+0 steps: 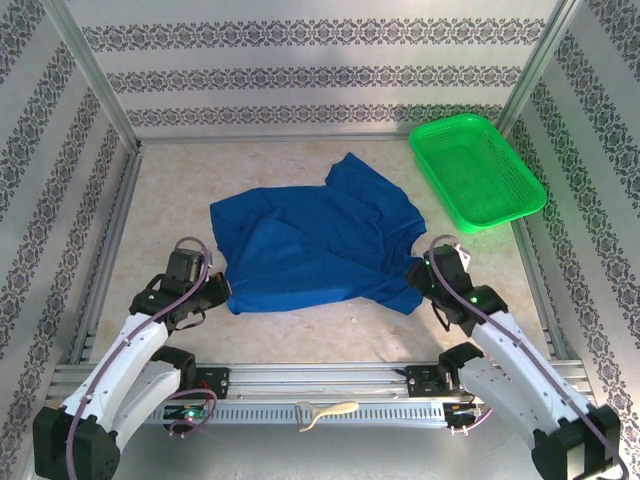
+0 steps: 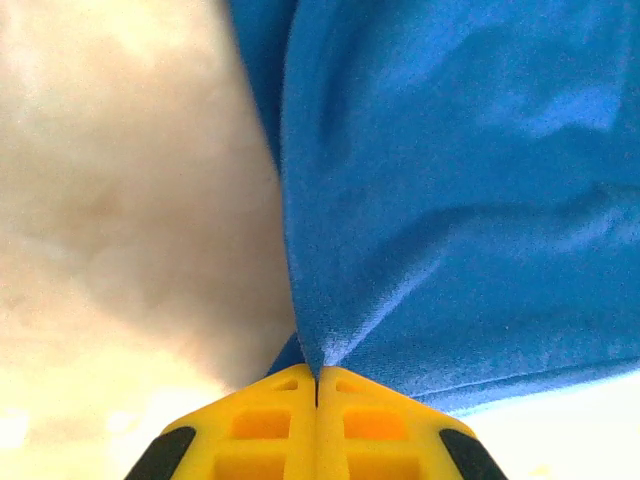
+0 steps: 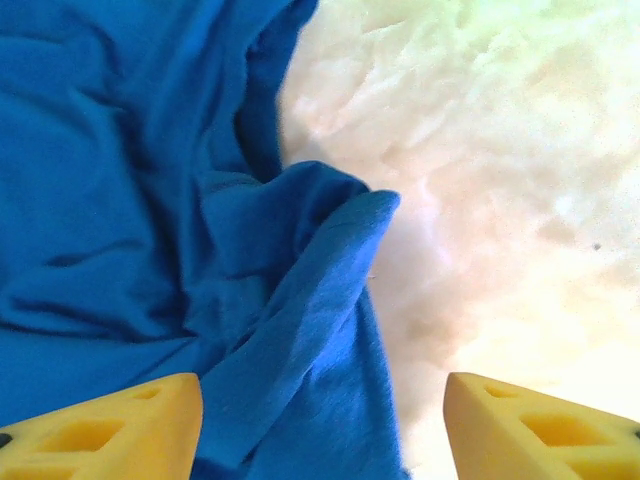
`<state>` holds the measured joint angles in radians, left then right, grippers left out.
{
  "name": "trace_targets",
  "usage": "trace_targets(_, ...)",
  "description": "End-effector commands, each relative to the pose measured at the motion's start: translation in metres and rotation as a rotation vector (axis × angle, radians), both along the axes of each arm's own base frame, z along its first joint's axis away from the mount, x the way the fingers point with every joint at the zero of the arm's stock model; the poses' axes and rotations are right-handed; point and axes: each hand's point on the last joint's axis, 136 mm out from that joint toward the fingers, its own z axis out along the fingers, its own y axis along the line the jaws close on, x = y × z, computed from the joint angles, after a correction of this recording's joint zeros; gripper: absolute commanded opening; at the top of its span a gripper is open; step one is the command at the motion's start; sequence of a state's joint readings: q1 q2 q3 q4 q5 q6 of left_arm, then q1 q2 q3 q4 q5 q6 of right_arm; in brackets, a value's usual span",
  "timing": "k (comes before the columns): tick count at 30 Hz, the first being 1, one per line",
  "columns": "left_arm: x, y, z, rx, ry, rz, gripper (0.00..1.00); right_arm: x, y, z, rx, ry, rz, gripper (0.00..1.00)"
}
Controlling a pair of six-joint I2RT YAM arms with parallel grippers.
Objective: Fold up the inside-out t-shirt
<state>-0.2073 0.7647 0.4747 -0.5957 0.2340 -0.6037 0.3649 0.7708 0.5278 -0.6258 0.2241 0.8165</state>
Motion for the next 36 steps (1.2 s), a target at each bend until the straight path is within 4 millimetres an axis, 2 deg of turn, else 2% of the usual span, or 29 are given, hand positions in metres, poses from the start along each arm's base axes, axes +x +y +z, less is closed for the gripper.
trace_targets(1,0.003,0.006,0.002,-0.01,-0.001,0.062,0.0,0.016,-0.014,0.013,-0.101,-0.02,0.007,0.7)
trace_targets(4,0.002,0.005,0.001,-0.013,0.003,0.059,0.0,0.033,-0.014,0.012,-0.068,-0.016,0.009,0.73)
trace_targets(9,0.005,0.002,0.003,-0.022,-0.001,0.053,0.0,0.057,0.002,-0.008,-0.003,0.056,0.079,0.75)
trace_targets(13,0.007,0.001,0.007,-0.027,-0.006,0.051,0.0,0.065,0.012,-0.025,0.015,0.123,0.12,0.75)
trace_targets(15,0.009,0.001,0.011,-0.032,-0.014,0.053,0.0,0.065,0.015,-0.031,0.027,0.144,0.133,0.71)
trace_targets(17,0.012,0.0,0.018,-0.042,-0.027,0.056,0.0,0.064,0.017,-0.033,0.04,0.142,0.142,0.56)
trace_targets(19,0.017,-0.002,0.027,-0.057,-0.05,0.059,0.0,0.066,0.017,-0.026,0.052,0.118,0.139,0.17)
trace_targets(20,0.022,-0.002,0.033,-0.062,-0.064,0.059,0.0,0.069,0.016,-0.02,0.055,0.1,0.136,0.01)
trace_targets(23,0.05,-0.001,0.059,-0.11,-0.126,0.074,0.0,0.088,0.014,0.015,0.06,-0.002,0.132,0.0)
trace_targets(26,0.107,0.008,0.106,-0.209,-0.221,0.093,0.0,0.126,0.023,0.08,0.08,-0.179,0.181,0.0)
trace_targets(29,0.182,0.025,0.17,-0.284,-0.334,0.079,0.0,0.169,0.031,0.157,0.116,-0.361,0.228,0.0)
trace_targets(31,0.234,0.043,0.213,-0.316,-0.409,0.083,0.0,0.194,0.034,0.214,0.126,-0.488,0.248,0.0)
trace_targets(33,0.274,0.062,0.252,-0.378,-0.465,0.103,0.0,0.212,0.037,0.261,0.14,-0.599,0.261,0.0)
trace_targets(34,0.289,0.071,0.277,-0.411,-0.507,0.116,0.0,0.218,0.038,0.286,0.15,-0.655,0.269,0.0)
trace_targets(36,0.306,0.082,0.32,-0.438,-0.59,0.131,0.0,0.221,0.04,0.326,0.166,-0.749,0.286,0.0)
